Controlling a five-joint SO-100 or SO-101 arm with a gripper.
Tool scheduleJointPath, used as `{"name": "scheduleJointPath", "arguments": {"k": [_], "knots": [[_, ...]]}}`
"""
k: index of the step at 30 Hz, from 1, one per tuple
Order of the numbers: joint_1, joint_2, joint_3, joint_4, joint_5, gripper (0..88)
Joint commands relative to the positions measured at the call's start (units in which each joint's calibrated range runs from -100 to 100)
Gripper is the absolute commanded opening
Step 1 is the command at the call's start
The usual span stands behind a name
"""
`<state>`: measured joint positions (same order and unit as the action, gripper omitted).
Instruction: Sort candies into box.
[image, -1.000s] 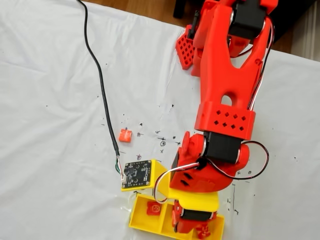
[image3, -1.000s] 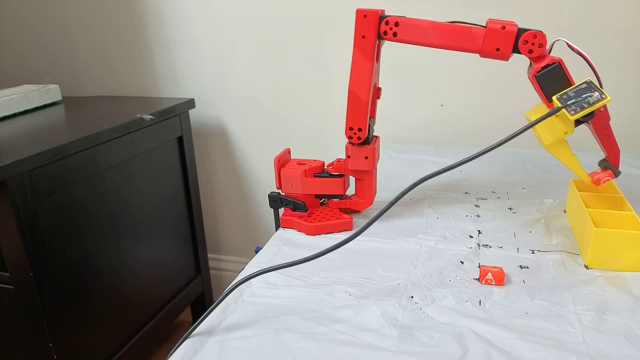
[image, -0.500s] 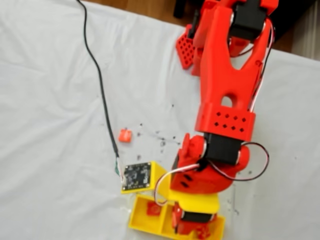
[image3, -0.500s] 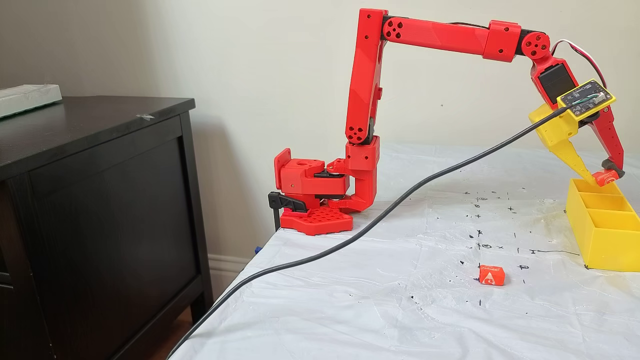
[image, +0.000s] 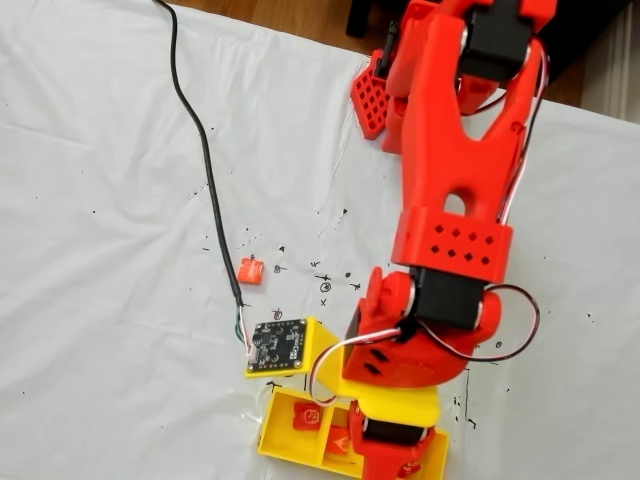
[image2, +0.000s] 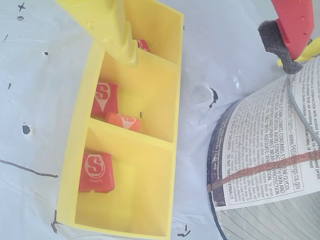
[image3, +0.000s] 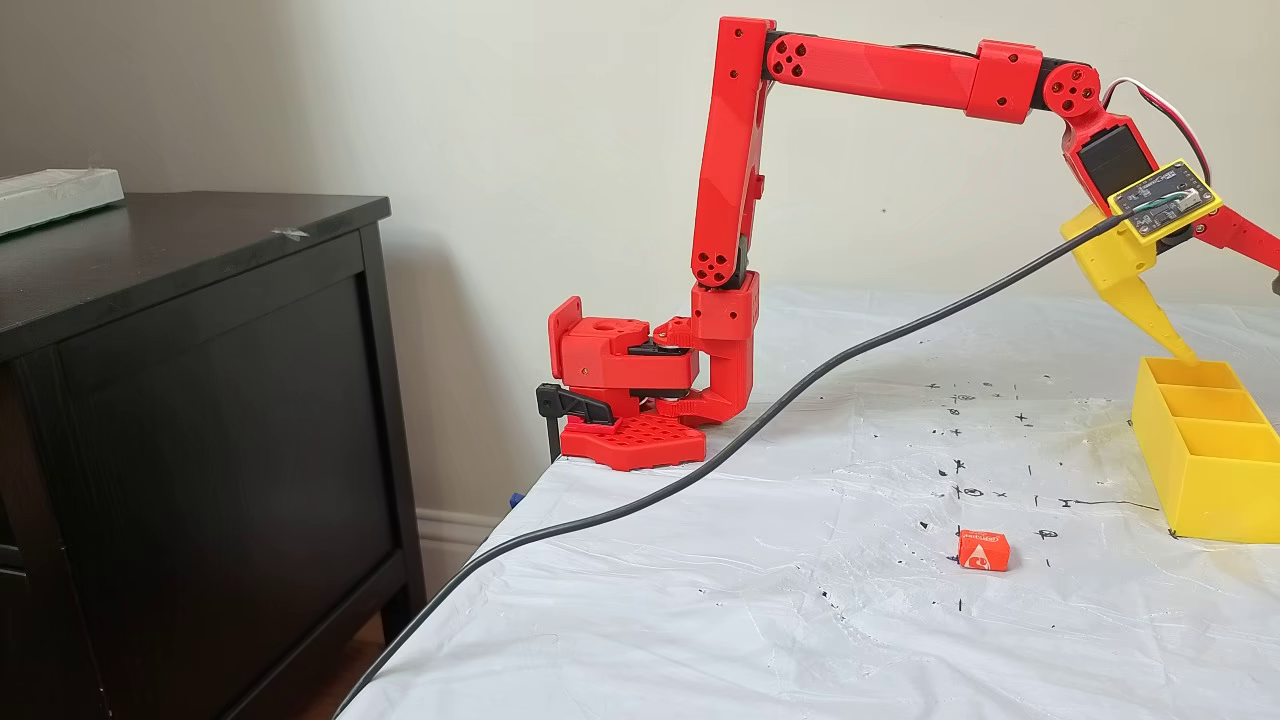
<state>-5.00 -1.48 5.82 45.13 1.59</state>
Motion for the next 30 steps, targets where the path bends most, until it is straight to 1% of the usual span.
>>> {"name": "scheduleJointPath", "arguments": {"k": [1, 3, 6, 8, 9, 11, 14, 19, 25, 28, 30], "knots": [[-0.5, -3.5, -5.0, 0.4, 0.0, 38.4], [-0.5, -3.8, -5.0, 0.6, 0.0, 38.2], [-0.4, -4.8, -3.7, -0.6, 0.9, 30.4], [-0.4, -5.1, -3.3, -1.8, 0.6, 25.1], [-0.3, -5.2, -3.2, -2.3, 0.6, 20.4], [-0.2, -5.4, -3.0, -3.1, 0.6, 6.1], [0.1, -5.3, -3.1, -3.2, 0.2, 4.1], [0.9, -6.3, -3.5, 0.0, 0.5, 2.8], [3.8, -11.6, 0.1, 8.0, 4.1, 2.2], [5.8, -15.1, 3.6, 7.7, 6.9, 0.5], [6.8, -17.8, 5.3, 9.3, 7.8, 0.2]]}}
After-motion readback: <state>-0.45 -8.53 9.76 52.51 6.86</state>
